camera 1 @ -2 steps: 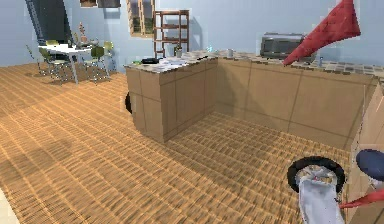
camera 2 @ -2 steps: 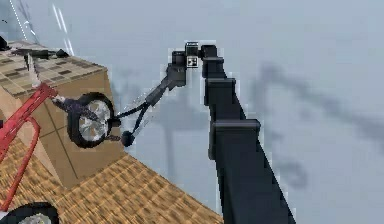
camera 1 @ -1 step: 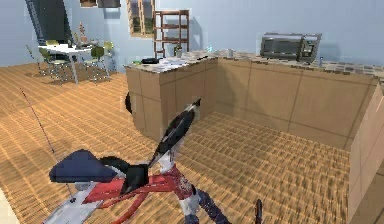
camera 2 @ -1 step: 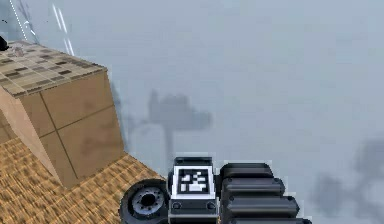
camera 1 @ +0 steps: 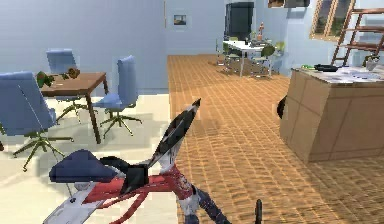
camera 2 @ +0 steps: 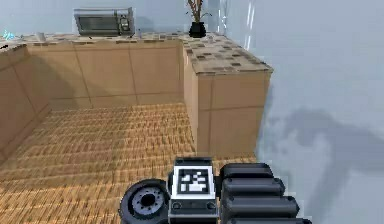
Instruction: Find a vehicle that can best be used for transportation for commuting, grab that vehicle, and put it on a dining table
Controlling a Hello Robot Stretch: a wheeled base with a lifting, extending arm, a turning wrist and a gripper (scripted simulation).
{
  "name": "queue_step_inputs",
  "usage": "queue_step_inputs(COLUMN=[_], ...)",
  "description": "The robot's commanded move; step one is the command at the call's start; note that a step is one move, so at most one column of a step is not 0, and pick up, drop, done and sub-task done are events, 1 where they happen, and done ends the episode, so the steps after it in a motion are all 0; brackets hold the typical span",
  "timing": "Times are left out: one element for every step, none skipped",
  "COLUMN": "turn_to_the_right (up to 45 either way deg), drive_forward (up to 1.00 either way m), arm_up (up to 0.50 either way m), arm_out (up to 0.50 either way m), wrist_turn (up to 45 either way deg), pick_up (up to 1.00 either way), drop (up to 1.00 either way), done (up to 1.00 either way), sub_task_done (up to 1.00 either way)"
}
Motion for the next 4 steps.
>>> queue_step_inputs(turn_to_the_right=[-45.0, -9.0, 0.0, -36.0], drive_forward=[0.0, 0.0, 0.95, 0.0], arm_up=[0.0, 0.0, 0.0, 0.0], arm_out=[0.0, 0.0, 0.0, 0.0], wrist_turn=[0.0, 0.0, 0.0, 0.0], pick_up=[0.0, 0.0, 0.0, 0.0], drop=[0.0, 0.0, 0.0, 0.0], done=[0.0, 0.0, 0.0, 0.0], sub_task_done=[0.0, 0.0, 0.0, 0.0])
